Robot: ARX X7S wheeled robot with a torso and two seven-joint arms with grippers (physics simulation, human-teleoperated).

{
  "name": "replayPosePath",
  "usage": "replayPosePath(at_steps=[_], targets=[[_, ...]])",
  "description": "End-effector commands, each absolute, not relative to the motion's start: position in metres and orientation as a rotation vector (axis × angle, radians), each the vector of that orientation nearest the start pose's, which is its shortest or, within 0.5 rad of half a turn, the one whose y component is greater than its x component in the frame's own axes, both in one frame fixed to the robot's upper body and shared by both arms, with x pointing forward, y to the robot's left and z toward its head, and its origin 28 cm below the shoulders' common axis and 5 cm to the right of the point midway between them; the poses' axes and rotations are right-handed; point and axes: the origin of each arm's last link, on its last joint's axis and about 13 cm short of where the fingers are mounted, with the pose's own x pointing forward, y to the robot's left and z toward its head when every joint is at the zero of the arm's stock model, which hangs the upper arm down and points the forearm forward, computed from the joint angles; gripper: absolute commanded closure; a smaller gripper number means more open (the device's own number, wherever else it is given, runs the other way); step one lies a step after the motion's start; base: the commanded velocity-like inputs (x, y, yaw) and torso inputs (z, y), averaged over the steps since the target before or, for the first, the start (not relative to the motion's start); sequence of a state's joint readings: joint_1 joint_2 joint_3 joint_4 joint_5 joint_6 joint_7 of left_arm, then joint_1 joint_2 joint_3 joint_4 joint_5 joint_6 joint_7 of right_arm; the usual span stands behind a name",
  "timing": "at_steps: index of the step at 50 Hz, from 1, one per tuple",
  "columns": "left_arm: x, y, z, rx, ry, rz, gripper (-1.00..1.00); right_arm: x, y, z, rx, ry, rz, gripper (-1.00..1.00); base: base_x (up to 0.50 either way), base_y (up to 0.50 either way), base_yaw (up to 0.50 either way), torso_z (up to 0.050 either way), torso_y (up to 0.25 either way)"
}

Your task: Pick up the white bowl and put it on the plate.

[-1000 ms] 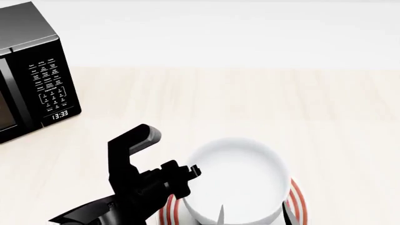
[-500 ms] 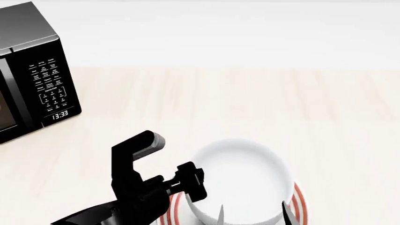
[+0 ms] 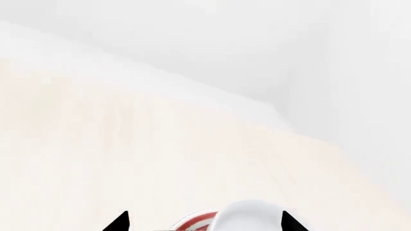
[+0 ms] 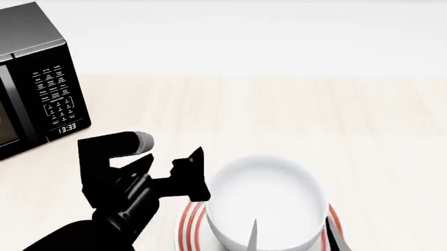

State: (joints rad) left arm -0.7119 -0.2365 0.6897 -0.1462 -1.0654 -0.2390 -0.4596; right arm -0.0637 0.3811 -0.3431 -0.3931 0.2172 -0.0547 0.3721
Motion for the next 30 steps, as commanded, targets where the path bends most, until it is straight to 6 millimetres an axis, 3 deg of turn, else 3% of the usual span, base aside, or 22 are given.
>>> replayPosePath(at_steps=[1,17,20,30], targets=[[0.273,0.15,0.144,-0.253,-0.132,-0.263,-1.0,0.174,-0.097,0.095,-0.022,-0.341,0.054,-1.0,0.0,0.0,0.0,0.0,0.0],[0.223,0.188,0.139,-0.106,-0.365,-0.054,-1.0,0.16,-0.101,0.127,-0.045,-0.464,0.029,-1.0,0.0,0.0,0.0,0.0,0.0],[0.214,0.19,0.139,-0.035,-0.441,-0.023,-1.0,0.158,-0.101,0.131,-0.043,-0.483,0.029,-1.0,0.0,0.0,0.0,0.0,0.0],[0.184,0.194,0.126,-0.024,-0.46,0.012,-1.0,0.149,-0.098,0.143,-0.03,-0.569,0.039,-1.0,0.0,0.0,0.0,0.0,0.0]])
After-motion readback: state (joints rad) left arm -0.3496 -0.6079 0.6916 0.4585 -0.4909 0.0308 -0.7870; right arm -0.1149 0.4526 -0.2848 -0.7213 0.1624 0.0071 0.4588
